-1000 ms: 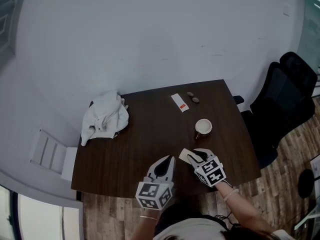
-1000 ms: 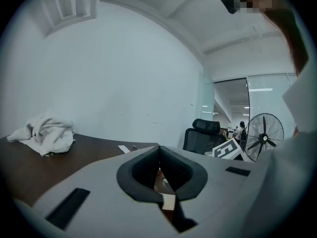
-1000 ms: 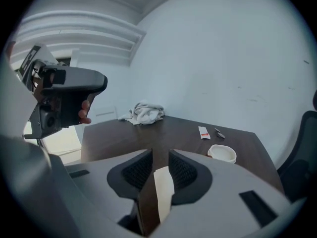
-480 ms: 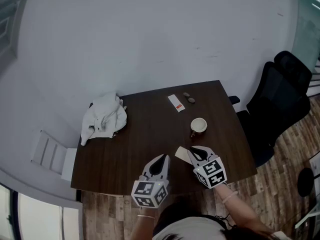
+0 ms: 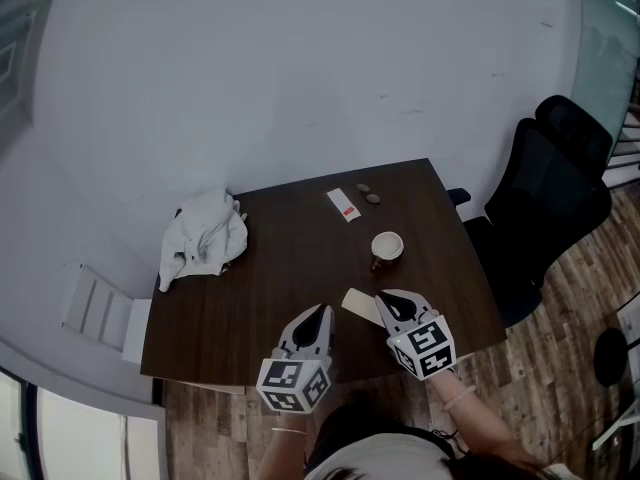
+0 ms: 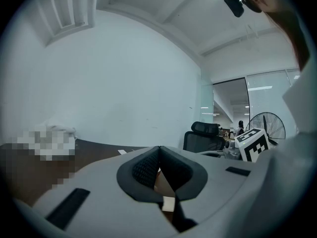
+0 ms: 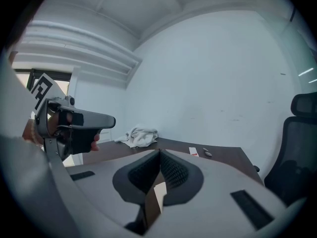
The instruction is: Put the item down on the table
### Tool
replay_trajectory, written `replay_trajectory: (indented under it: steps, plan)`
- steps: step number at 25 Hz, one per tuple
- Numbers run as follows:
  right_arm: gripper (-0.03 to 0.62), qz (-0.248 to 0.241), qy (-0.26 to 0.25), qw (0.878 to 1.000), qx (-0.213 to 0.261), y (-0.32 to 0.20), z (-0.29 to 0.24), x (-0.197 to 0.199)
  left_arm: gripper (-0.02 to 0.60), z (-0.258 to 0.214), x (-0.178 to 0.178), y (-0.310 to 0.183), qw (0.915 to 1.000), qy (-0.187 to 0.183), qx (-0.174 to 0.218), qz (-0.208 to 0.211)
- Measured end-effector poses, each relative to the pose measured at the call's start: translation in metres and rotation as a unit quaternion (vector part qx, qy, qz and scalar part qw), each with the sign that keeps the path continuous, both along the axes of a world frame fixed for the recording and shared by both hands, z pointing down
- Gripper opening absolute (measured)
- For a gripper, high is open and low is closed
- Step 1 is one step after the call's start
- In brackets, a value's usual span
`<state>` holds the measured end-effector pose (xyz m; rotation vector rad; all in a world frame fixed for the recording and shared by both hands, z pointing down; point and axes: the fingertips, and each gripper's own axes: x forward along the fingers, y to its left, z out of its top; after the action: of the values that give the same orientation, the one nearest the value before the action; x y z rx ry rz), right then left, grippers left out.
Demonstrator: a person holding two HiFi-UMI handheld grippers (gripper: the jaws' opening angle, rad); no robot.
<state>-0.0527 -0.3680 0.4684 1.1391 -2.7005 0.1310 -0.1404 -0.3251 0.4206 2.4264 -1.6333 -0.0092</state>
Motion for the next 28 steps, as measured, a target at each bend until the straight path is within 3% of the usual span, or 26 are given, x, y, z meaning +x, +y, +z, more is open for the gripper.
replay_trajectory:
  steps: [28]
  plan:
    - [0.009, 0.037, -0.043, 0.996, 0.063, 0.079, -0.051, 0.07, 0.018, -0.012, 0.045, 0.07, 0.9996, -0.007, 0.021, -0.017]
